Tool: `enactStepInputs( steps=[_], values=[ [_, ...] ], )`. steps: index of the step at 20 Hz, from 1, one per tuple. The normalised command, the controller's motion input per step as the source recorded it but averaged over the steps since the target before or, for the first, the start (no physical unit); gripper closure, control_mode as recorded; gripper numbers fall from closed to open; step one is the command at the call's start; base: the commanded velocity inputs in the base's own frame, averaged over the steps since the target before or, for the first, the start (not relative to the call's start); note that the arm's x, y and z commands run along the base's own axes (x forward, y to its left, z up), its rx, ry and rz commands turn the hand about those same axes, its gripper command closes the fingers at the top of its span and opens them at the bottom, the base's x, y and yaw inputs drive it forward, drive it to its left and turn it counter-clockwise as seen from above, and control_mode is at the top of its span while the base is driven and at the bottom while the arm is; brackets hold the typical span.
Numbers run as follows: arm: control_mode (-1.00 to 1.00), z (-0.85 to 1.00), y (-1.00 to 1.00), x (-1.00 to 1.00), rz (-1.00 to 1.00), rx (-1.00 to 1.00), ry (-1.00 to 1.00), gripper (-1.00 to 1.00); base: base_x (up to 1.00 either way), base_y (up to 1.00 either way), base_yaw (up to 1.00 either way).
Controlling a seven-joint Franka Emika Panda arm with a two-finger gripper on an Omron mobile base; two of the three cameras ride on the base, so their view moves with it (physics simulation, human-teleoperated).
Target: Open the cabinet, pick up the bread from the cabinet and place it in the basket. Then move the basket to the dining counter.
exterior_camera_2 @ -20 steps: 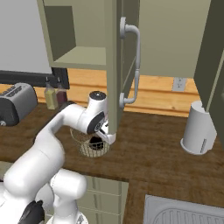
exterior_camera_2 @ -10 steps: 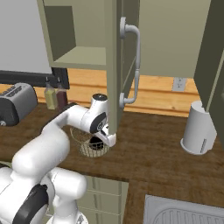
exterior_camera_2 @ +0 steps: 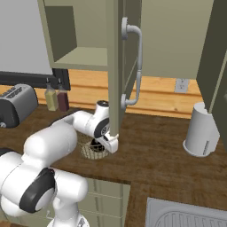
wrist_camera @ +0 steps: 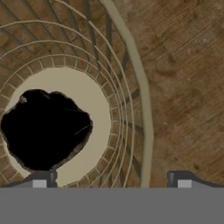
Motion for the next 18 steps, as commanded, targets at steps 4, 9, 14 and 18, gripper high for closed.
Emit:
enactStepInputs(
  steps=[4,9,14,18],
  values=[
    [-1.0,-0.38,0.0,0.12,-0.01,0.0,0.03,-1.0,0.0,0.0,0.0],
    [-1.0,-0.18,0.08,0.0,0.0,0.01,0.0,-1.0,0.0,0.0,0.0],
    [-1.0,-0.2,0.21,0.0,0.0,0.01,0.0,1.0,0.0,0.0,0.0],
    [-1.0,-0.15,0.18,0.0,0.0,0.0,0.0,1.0,0.0,0.0,0.0]
  ],
)
